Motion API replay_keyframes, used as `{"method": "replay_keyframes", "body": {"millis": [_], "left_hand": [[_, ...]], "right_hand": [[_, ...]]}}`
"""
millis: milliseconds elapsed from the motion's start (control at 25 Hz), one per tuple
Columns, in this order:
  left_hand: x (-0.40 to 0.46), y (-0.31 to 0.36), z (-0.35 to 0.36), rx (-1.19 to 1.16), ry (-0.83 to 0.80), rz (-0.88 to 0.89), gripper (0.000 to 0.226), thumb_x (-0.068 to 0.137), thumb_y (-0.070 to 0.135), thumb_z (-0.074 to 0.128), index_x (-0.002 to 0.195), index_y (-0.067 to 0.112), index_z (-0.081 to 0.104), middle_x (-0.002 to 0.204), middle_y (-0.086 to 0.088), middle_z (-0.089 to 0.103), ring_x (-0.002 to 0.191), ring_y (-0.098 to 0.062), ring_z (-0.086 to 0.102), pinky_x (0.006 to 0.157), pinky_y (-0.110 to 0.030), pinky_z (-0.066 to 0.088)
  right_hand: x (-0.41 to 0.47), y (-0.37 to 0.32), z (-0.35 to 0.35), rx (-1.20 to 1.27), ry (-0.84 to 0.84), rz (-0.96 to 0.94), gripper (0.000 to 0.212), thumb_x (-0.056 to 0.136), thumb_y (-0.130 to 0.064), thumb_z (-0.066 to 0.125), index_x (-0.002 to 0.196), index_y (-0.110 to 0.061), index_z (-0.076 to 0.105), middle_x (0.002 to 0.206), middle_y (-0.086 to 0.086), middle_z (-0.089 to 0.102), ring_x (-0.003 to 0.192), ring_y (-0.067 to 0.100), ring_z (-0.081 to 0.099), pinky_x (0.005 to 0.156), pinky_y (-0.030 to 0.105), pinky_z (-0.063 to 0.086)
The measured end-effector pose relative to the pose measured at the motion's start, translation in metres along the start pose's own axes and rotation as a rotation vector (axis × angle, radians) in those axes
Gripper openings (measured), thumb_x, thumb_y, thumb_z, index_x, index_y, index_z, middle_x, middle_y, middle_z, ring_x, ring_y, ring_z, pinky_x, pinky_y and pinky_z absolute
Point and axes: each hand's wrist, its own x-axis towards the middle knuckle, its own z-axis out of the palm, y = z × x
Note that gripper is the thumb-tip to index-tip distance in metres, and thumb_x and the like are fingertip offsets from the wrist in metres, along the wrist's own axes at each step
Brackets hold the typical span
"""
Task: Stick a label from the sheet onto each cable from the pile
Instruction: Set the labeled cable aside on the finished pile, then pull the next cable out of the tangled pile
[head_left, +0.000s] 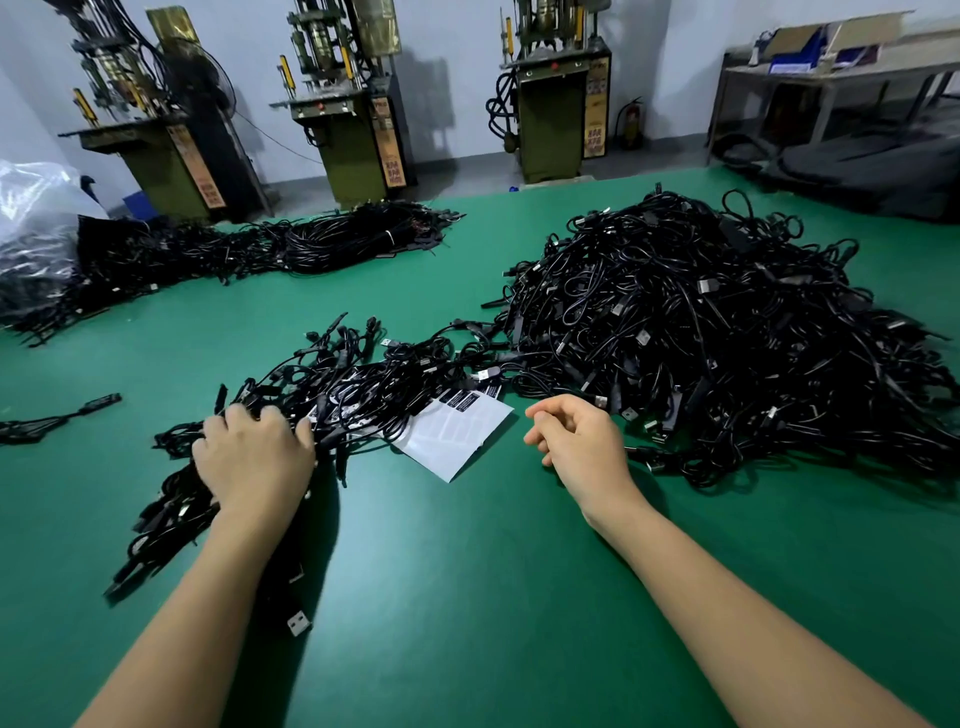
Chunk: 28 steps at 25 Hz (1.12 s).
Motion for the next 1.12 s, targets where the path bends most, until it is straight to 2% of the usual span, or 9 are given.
{"method": "replay_keyframes", "body": {"millis": [200, 360, 440, 560, 680, 800, 920, 1000, 1120], "left_hand": [[0.024, 0.046, -0.015, -0.127, 0.136, 0.293, 0.023, 0.093, 0.018, 0.051, 0.095, 0.000, 0.066, 0.097, -0.021, 0.062, 0.091, -0.037, 0.050, 0.073, -0.040, 0.037], [0.036, 0.094, -0.006, -0.136, 0.030, 0.620, 0.031, 0.100, 0.022, 0.042, 0.122, 0.013, 0.062, 0.118, -0.006, 0.065, 0.114, -0.031, 0.049, 0.089, -0.041, 0.040], [0.036, 0.111, 0.004, -0.082, -0.064, 0.648, 0.033, 0.102, 0.029, 0.037, 0.124, 0.017, 0.058, 0.124, -0.001, 0.062, 0.123, -0.027, 0.043, 0.094, -0.041, 0.035], [0.035, 0.124, 0.014, -0.078, -0.080, 0.586, 0.035, 0.100, 0.042, 0.041, 0.107, 0.018, 0.065, 0.111, 0.001, 0.063, 0.121, -0.027, 0.042, 0.091, -0.043, 0.029], [0.035, 0.130, 0.014, -0.059, -0.023, 0.583, 0.026, 0.097, 0.033, 0.051, 0.101, 0.017, 0.071, 0.108, -0.001, 0.061, 0.116, -0.027, 0.041, 0.092, -0.045, 0.026], [0.031, 0.134, 0.009, -0.103, 0.010, 0.536, 0.027, 0.100, 0.026, 0.046, 0.105, 0.010, 0.067, 0.117, -0.006, 0.058, 0.119, -0.030, 0.039, 0.094, -0.044, 0.027], [0.022, 0.133, -0.012, -0.295, 0.055, 0.387, 0.037, 0.104, 0.028, 0.035, 0.105, 0.002, 0.061, 0.111, -0.014, 0.059, 0.109, -0.034, 0.047, 0.087, -0.042, 0.033], [0.013, 0.125, -0.029, -0.542, 0.012, 0.309, 0.036, 0.104, 0.028, 0.035, 0.090, 0.002, 0.057, 0.092, -0.014, 0.058, 0.091, -0.032, 0.051, 0.075, -0.039, 0.036], [-0.007, 0.107, -0.047, -1.432, -0.493, -0.020, 0.032, 0.102, 0.021, 0.039, 0.077, 0.007, 0.053, 0.070, -0.006, 0.057, 0.059, -0.017, 0.053, 0.054, -0.028, 0.041]], "right_hand": [[0.000, 0.000, -0.001, -0.005, -0.014, 0.005, 0.024, 0.093, -0.010, 0.050, 0.082, -0.024, 0.065, 0.066, -0.006, 0.067, 0.057, 0.003, 0.055, 0.055, 0.023, 0.050], [0.000, -0.001, 0.000, -0.012, -0.017, 0.001, 0.023, 0.093, -0.009, 0.050, 0.083, -0.023, 0.066, 0.067, -0.006, 0.067, 0.061, 0.004, 0.057, 0.055, 0.021, 0.049], [0.001, -0.001, -0.001, -0.015, -0.022, 0.001, 0.023, 0.093, -0.010, 0.050, 0.084, -0.022, 0.066, 0.067, -0.006, 0.067, 0.060, 0.002, 0.056, 0.055, 0.020, 0.049], [0.002, -0.001, -0.003, 0.008, -0.023, 0.010, 0.023, 0.093, -0.010, 0.050, 0.083, -0.023, 0.066, 0.066, -0.007, 0.066, 0.057, 0.002, 0.055, 0.054, 0.019, 0.048], [0.002, 0.000, -0.003, 0.011, -0.028, 0.008, 0.022, 0.093, -0.010, 0.050, 0.083, -0.022, 0.066, 0.064, -0.008, 0.066, 0.054, 0.000, 0.053, 0.053, 0.018, 0.048], [0.002, 0.000, -0.003, 0.006, -0.025, 0.004, 0.023, 0.093, -0.010, 0.050, 0.082, -0.023, 0.066, 0.064, -0.007, 0.067, 0.054, 0.001, 0.053, 0.053, 0.019, 0.048], [0.002, 0.000, -0.003, 0.003, -0.026, 0.000, 0.024, 0.093, -0.010, 0.050, 0.081, -0.024, 0.065, 0.063, -0.007, 0.066, 0.053, 0.000, 0.053, 0.053, 0.019, 0.047], [0.002, 0.000, -0.003, 0.011, -0.025, -0.001, 0.024, 0.093, -0.009, 0.050, 0.080, -0.023, 0.065, 0.062, -0.007, 0.066, 0.053, 0.000, 0.053, 0.052, 0.018, 0.046], [0.003, -0.001, -0.003, 0.054, -0.016, 0.006, 0.018, 0.095, -0.014, 0.053, 0.083, -0.023, 0.064, 0.063, -0.005, 0.067, 0.058, 0.005, 0.055, 0.051, 0.017, 0.044]]}}
